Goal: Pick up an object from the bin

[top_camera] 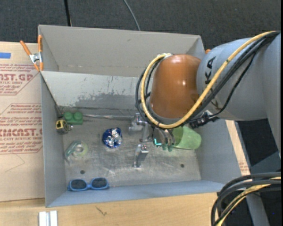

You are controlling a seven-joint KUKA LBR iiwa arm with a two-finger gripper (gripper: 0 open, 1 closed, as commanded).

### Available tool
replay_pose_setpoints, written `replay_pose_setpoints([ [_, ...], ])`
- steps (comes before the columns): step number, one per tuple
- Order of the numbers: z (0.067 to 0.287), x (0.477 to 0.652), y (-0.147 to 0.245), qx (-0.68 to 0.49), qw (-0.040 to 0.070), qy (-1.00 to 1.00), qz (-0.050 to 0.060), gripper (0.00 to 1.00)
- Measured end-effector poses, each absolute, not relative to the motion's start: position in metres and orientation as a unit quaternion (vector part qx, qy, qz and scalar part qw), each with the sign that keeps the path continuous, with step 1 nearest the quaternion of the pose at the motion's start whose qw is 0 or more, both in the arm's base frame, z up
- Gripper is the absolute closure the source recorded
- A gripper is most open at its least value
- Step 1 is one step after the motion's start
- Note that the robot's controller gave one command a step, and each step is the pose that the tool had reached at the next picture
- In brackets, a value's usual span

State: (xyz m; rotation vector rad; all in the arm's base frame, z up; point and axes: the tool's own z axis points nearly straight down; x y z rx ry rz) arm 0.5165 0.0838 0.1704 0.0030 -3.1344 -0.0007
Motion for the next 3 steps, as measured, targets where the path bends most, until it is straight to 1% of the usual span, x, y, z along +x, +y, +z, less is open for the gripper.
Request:
replay_pose_setpoints([
  [1, 0.077, 0.561, 0.131, 0.084, -0.008, -0.996, 0.0, 0.0],
  [2, 0.082, 0.566, 0.132, 0.083, -0.02, -0.996, -0.003, 1.0],
  [3, 0.185, 0.553, 0.107, 0.144, -0.005, -0.99, 0.0, 1.0],
])
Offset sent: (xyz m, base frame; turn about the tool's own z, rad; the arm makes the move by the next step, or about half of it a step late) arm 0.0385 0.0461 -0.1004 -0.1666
